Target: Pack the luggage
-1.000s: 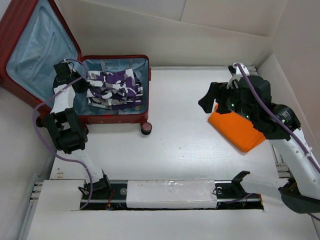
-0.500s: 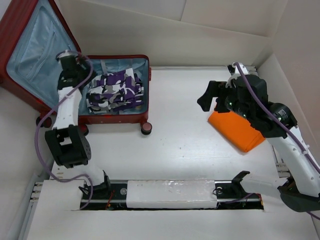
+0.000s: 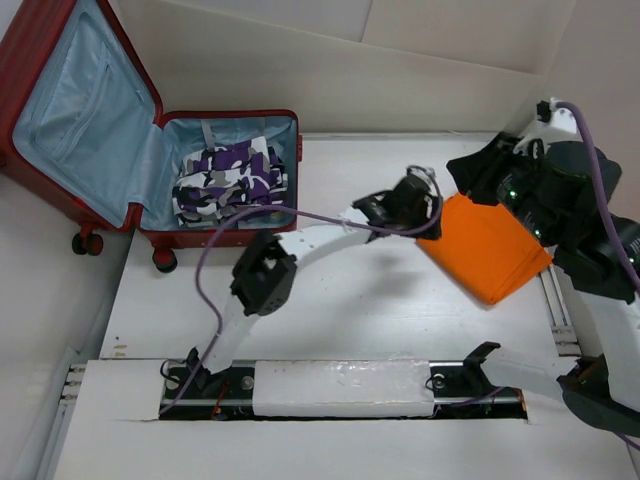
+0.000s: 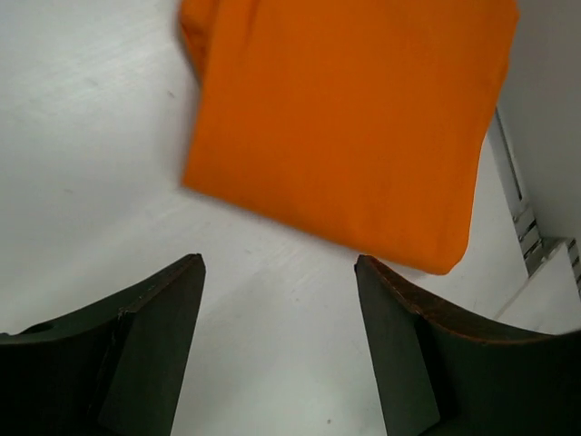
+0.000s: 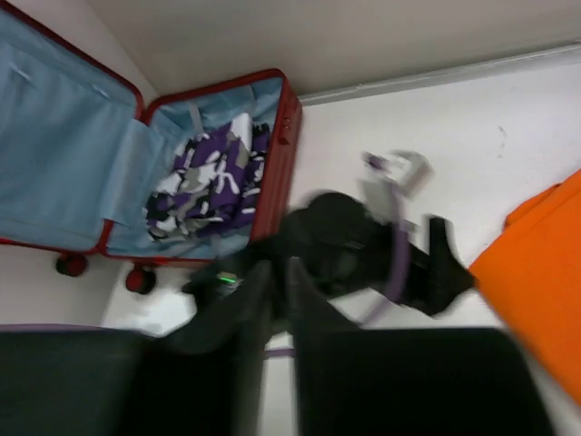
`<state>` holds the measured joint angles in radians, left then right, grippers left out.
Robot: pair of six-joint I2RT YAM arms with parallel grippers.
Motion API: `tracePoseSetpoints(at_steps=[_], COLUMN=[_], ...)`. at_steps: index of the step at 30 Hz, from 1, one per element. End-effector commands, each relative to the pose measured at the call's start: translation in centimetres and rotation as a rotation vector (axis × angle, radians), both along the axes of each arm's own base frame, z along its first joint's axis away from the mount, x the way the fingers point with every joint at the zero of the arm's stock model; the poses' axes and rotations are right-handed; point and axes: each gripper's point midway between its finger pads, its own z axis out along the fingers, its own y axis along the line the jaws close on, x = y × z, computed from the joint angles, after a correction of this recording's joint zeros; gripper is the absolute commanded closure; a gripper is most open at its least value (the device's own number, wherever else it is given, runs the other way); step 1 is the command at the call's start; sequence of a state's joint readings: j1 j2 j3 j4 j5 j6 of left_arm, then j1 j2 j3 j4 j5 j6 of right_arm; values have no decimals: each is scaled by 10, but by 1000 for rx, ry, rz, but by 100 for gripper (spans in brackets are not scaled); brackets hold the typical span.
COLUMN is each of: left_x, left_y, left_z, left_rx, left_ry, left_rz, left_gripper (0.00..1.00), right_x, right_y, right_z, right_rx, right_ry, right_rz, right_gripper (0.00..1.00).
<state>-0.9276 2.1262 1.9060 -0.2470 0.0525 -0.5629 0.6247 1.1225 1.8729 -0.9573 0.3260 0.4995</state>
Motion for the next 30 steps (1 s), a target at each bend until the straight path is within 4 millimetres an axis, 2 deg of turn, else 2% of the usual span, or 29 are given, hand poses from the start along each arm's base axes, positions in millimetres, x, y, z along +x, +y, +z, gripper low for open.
tracePoseSetpoints(at_steps=[1,3,5,6,7,9,15,17,21,23,25,26,27,28,29,30], left_x=[-31,-41,-45,-49,-48,-49,-34,-32,-31,-30,-16,-15,2,9,15,33], left_y=[-38,-53,-59,-57,-62,-62,-93,-101,-91,-89,-81,-78,-69,-63,-51,-30], left_z=[4,-14,-26,-43,-46,-69,-92,-110,-138,-145,-152,-155,-156,-151,-160,-158], left_rx=[-36,-56,-95,-76,-100,-79,-136,-127,-79,-78,-71,-58,-58,-54,-19,-6], left_ry=[80,153,223,261,281,317,355,385,434,435,432,433,419,413,411,391], left_rz=[-35,-56,-30,-21,-12,9,33,41,80,97,130,141,181,202,225,277], left_gripper=[36,36,36,36,36,36,37,39,45,58,73,88,95,100,100,100], right_x=[-7,-11,-14,-19,-19,-22,-26,-26,-28,-28,-28,-28,-27,-27,-27,-28], right_y=[-11,-9,-7,-7,-5,-5,10,12,15,14,16,16,19,18,18,20], right_z=[15,7,4,5,0,-4,-16,-20,-20,-21,-24,-24,-26,-26,-26,-26], right_rx=[57,50,51,63,57,53,50,46,33,23,12,12,13,5,5,7], right_ry=[-27,10,16,18,29,40,80,90,87,84,90,90,93,89,89,91], right_rz=[-33,-14,4,14,23,35,111,120,146,149,161,161,170,172,172,181], right_gripper=[71,56,39,36,34,32,32,32,32,32,32,32,32,32,32,32])
